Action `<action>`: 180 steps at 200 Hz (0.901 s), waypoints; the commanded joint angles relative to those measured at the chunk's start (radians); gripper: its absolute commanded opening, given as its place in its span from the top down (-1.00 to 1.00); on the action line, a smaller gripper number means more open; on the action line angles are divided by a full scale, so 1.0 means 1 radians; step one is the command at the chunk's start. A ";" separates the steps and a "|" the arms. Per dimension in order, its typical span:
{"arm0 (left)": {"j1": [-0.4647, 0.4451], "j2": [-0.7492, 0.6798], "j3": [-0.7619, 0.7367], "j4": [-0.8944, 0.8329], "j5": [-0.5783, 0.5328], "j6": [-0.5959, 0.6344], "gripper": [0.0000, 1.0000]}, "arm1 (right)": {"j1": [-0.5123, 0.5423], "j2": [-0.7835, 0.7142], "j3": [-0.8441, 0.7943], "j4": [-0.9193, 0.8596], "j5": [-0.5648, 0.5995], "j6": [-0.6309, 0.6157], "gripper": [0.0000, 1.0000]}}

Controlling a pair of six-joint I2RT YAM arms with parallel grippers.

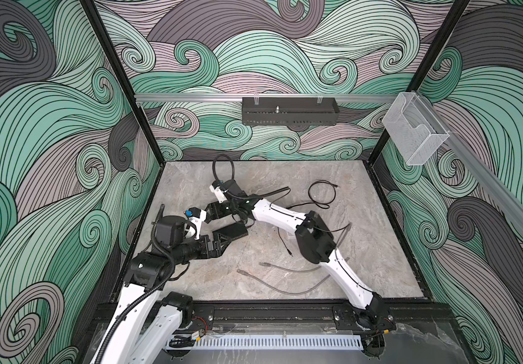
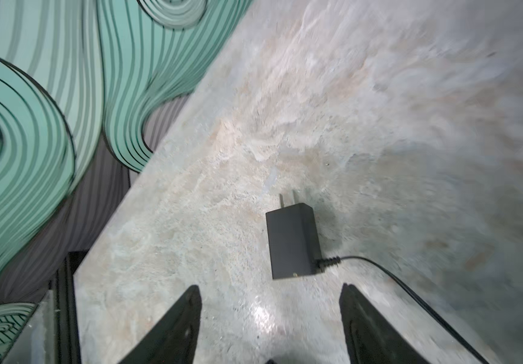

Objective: Insert the plug into the switch port

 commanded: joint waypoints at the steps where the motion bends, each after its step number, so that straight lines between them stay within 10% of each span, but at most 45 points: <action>1: 0.010 0.082 0.025 -0.002 -0.090 -0.075 -0.96 | -0.056 -0.229 -0.253 0.071 0.044 0.044 -0.36; 59: 0.013 0.455 -0.039 0.436 -0.151 -0.293 -0.52 | -0.137 -0.588 -0.791 0.060 0.011 0.097 -0.30; 112: 0.055 1.024 0.439 0.133 -0.307 -0.126 -0.48 | -0.136 -0.717 -1.070 0.214 -0.092 0.163 -0.32; 180: 0.088 1.211 0.481 0.190 -0.225 -0.136 -0.49 | -0.137 -0.629 -1.083 0.340 -0.205 0.225 -0.13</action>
